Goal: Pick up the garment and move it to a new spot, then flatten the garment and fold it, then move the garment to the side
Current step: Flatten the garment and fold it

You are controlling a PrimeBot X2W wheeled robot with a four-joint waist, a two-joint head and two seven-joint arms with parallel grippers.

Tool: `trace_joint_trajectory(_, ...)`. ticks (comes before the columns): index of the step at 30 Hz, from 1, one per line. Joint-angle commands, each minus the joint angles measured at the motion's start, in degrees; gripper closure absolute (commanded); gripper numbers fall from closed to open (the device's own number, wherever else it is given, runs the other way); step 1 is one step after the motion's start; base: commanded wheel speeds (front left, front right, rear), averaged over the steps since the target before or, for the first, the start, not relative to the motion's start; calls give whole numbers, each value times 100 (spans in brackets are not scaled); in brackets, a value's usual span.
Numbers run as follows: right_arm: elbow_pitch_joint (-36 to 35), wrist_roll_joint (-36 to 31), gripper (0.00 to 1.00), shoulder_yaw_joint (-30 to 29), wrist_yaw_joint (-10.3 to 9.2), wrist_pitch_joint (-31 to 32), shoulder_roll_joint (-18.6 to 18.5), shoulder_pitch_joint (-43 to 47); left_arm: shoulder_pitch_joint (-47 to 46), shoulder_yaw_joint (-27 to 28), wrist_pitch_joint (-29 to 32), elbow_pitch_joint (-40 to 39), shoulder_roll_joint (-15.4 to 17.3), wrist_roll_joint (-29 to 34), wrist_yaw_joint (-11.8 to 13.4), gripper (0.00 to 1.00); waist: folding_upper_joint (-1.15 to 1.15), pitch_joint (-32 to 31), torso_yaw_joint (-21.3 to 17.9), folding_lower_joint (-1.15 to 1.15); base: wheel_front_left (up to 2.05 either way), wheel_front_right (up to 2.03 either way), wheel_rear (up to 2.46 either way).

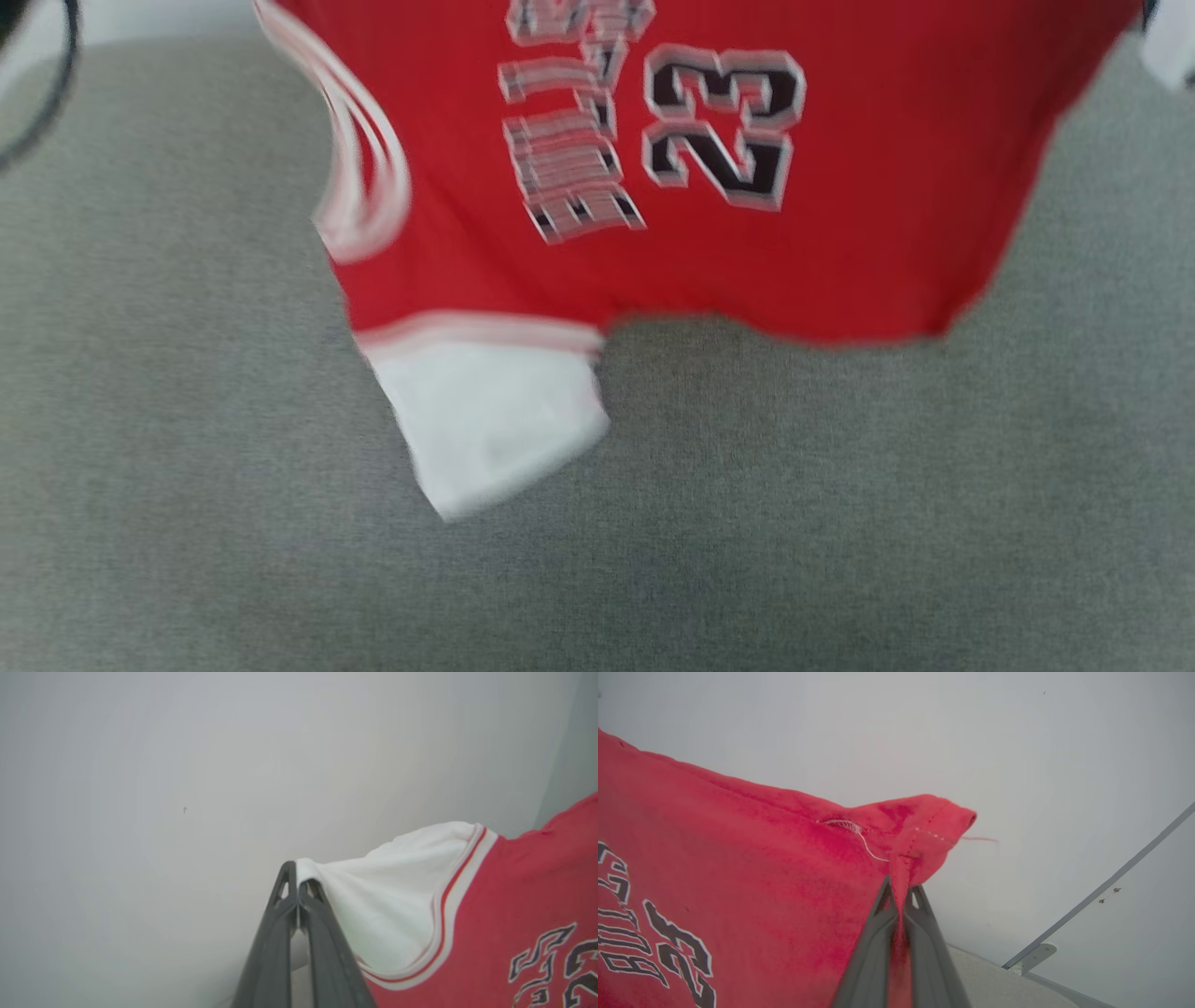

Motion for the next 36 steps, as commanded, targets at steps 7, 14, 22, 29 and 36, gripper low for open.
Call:
trace_joint_trajectory(7, 1203, -1385, 100, -235, -1, -2171, 644, -1217, -1268, 201, -2278, 1032, -435, 1148, 404, 100, -1, 625, -118, 0, 0, 0, 0)
trace_joint_trajectory(14, 2199, -1916, 100, -110, -1, -3284, 1007, -1296, -938, 184, -2870, 1401, -595, 1190, -100, 100, -1, 521, 3, 0, 0, 0, 0)
trace_joint_trajectory(22, 2550, -921, 100, 776, -1, -2706, 879, -194, 645, -509, -1765, 1187, -529, 186, -382, 100, -1, 349, 155, 0, 0, 0, 0)
trace_joint_trajectory(29, 2103, -18, 100, 1197, -1, -2214, 497, 678, 1892, -1012, -569, 12, 49, -1040, -374, 100, -1, 230, 279, 0, 0, 0, 0)
trace_joint_trajectory(36, 1212, 576, 100, 1340, -1, -1657, 20, 1677, 2833, -1173, 117, -1090, 704, -1682, -20, 100, -1, 74, 365, 0, 0, 0, 0)
